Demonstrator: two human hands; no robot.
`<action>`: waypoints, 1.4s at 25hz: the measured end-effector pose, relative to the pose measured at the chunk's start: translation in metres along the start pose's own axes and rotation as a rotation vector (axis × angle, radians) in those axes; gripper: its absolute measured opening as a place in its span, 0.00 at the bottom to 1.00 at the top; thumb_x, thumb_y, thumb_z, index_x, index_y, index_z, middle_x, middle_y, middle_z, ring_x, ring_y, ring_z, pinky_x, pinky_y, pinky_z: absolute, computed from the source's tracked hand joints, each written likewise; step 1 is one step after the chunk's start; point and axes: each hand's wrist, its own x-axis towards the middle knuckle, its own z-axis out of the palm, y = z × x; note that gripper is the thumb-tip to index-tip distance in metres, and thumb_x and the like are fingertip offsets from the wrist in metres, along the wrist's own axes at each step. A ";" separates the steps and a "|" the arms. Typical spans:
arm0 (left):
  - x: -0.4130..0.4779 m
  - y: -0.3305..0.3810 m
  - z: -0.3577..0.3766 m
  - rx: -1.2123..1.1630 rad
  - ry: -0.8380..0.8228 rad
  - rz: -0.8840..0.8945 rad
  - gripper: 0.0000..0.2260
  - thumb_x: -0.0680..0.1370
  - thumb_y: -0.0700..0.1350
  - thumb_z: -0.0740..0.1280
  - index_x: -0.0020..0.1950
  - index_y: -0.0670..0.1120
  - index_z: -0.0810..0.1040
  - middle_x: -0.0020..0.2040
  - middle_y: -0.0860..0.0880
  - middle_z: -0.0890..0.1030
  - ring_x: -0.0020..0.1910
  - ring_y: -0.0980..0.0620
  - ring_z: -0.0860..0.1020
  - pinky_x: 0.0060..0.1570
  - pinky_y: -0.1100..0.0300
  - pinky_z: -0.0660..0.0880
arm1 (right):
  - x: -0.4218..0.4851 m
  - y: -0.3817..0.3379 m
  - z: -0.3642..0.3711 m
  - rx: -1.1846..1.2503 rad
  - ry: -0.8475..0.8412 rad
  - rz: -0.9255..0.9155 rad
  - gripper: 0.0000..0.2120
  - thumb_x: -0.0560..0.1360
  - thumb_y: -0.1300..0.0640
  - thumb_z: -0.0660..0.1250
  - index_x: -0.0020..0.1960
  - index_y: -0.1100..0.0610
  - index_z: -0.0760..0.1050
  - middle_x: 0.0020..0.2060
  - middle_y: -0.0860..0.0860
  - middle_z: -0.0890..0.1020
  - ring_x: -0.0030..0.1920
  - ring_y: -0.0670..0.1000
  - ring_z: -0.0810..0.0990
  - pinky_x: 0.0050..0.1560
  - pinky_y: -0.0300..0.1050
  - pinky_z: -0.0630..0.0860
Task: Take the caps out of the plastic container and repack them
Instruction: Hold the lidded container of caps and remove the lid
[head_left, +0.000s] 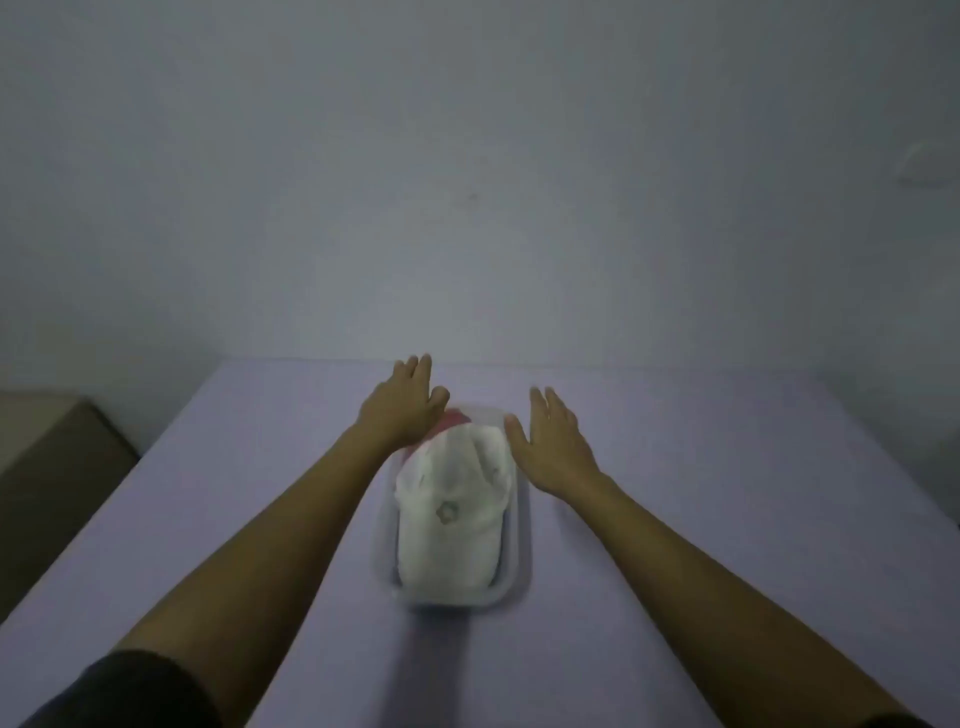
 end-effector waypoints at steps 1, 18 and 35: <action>-0.011 -0.011 0.013 0.015 -0.055 -0.060 0.27 0.82 0.51 0.50 0.77 0.41 0.48 0.78 0.42 0.52 0.77 0.44 0.52 0.72 0.46 0.56 | -0.008 0.007 0.012 -0.002 -0.048 0.039 0.32 0.80 0.42 0.49 0.77 0.57 0.45 0.78 0.56 0.46 0.77 0.57 0.46 0.76 0.54 0.49; -0.078 -0.078 0.127 -0.465 -0.134 -0.472 0.19 0.81 0.46 0.58 0.68 0.36 0.66 0.65 0.38 0.73 0.63 0.39 0.72 0.59 0.52 0.69 | -0.045 0.073 0.123 0.298 -0.265 0.312 0.31 0.79 0.48 0.59 0.75 0.62 0.54 0.68 0.60 0.71 0.66 0.60 0.71 0.64 0.51 0.70; -0.096 0.023 0.168 -0.581 -0.186 -0.488 0.22 0.80 0.47 0.60 0.72 0.40 0.62 0.67 0.41 0.72 0.64 0.41 0.73 0.59 0.53 0.71 | -0.081 0.161 0.062 0.381 -0.195 0.416 0.34 0.77 0.45 0.62 0.76 0.55 0.52 0.72 0.52 0.66 0.71 0.56 0.66 0.71 0.52 0.65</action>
